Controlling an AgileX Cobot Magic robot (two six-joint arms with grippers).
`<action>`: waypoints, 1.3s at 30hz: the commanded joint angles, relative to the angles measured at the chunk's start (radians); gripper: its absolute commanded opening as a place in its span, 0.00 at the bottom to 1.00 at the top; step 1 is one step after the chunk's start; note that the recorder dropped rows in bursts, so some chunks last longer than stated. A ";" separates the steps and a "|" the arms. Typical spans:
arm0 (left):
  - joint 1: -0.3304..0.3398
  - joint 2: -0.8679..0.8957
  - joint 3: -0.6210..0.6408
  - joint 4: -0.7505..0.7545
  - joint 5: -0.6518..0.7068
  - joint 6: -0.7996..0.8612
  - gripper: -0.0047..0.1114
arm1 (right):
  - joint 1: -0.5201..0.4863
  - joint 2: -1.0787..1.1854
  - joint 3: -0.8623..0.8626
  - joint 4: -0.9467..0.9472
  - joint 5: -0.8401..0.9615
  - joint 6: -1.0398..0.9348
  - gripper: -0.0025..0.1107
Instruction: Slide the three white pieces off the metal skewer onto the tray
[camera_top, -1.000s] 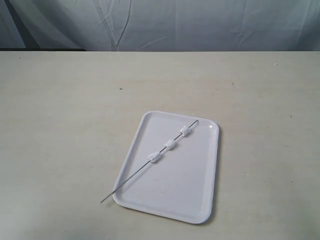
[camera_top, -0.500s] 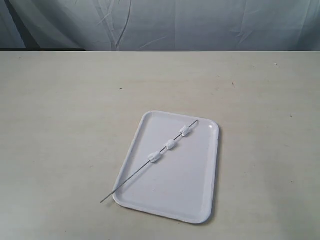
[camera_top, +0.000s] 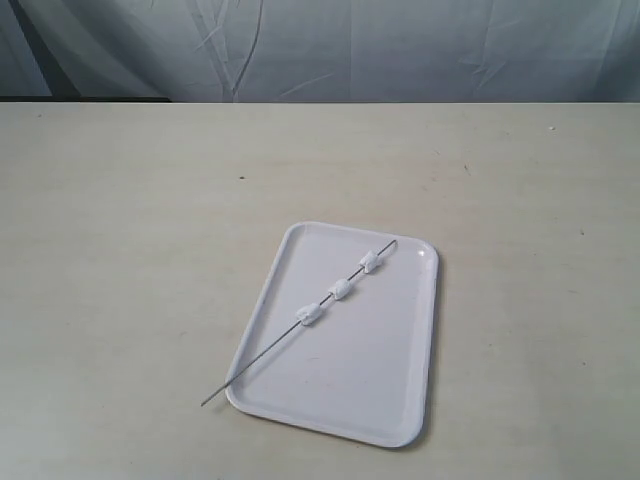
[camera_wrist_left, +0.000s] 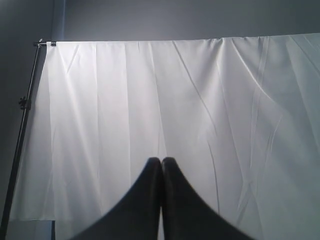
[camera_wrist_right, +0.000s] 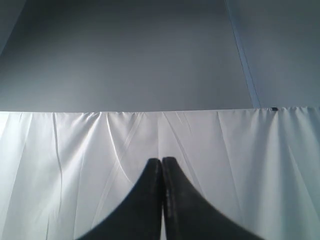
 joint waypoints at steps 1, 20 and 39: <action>0.003 -0.004 0.001 0.004 -0.018 -0.003 0.04 | -0.003 -0.001 0.001 -0.001 -0.004 0.001 0.02; 0.003 -0.004 -0.034 0.182 -0.130 -0.067 0.04 | -0.003 -0.001 0.001 -0.109 -0.013 0.134 0.02; -0.047 0.576 -0.508 0.363 0.410 -0.239 0.04 | 0.050 0.585 -0.831 -0.013 1.378 0.068 0.02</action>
